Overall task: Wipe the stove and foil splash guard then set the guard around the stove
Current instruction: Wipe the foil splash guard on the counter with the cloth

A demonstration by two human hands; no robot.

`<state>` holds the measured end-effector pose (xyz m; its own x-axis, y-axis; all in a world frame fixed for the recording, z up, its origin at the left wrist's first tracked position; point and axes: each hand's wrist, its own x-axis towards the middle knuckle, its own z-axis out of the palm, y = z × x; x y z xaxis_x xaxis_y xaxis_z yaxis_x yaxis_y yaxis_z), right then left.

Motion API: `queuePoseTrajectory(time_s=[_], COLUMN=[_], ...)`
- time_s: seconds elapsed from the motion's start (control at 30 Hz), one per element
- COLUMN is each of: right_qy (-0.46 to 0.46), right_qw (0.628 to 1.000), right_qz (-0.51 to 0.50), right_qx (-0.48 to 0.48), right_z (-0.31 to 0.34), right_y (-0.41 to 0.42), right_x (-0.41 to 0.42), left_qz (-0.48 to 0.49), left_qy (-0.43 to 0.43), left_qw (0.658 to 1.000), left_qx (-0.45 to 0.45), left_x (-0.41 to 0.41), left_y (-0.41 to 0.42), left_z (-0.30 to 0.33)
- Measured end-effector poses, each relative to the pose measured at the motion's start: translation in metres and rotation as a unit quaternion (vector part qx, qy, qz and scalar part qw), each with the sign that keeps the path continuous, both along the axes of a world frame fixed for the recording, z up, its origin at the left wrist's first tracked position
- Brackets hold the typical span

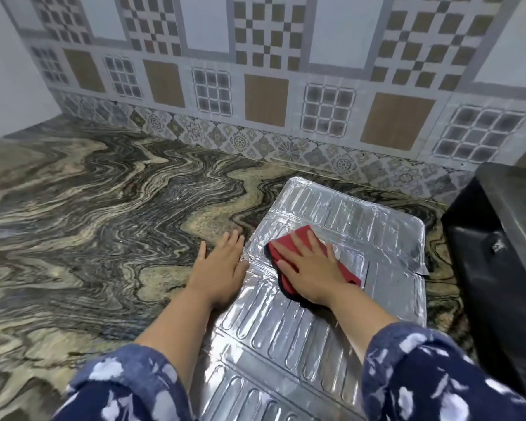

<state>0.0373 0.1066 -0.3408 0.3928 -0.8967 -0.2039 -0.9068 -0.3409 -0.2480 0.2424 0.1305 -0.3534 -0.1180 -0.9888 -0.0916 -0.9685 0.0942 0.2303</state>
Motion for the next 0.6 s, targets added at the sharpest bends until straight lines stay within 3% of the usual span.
queuePoseTrajectory(time_s=[0.2,0.6], right_qy=[0.016,0.025], right_qw=[0.999,0.997], right_qz=[0.029,-0.050], right_qx=[-0.037,-0.051], right_z=[-0.010,-0.009], right_y=[-0.021,-0.146], right_x=[0.038,0.021], left_qz=[0.005,0.005], left_qy=[0.002,0.010], left_qw=[0.999,0.998], left_qx=[-0.036,-0.060], left_x=[0.001,0.001], left_y=[0.003,0.001], left_z=[-0.011,-0.010])
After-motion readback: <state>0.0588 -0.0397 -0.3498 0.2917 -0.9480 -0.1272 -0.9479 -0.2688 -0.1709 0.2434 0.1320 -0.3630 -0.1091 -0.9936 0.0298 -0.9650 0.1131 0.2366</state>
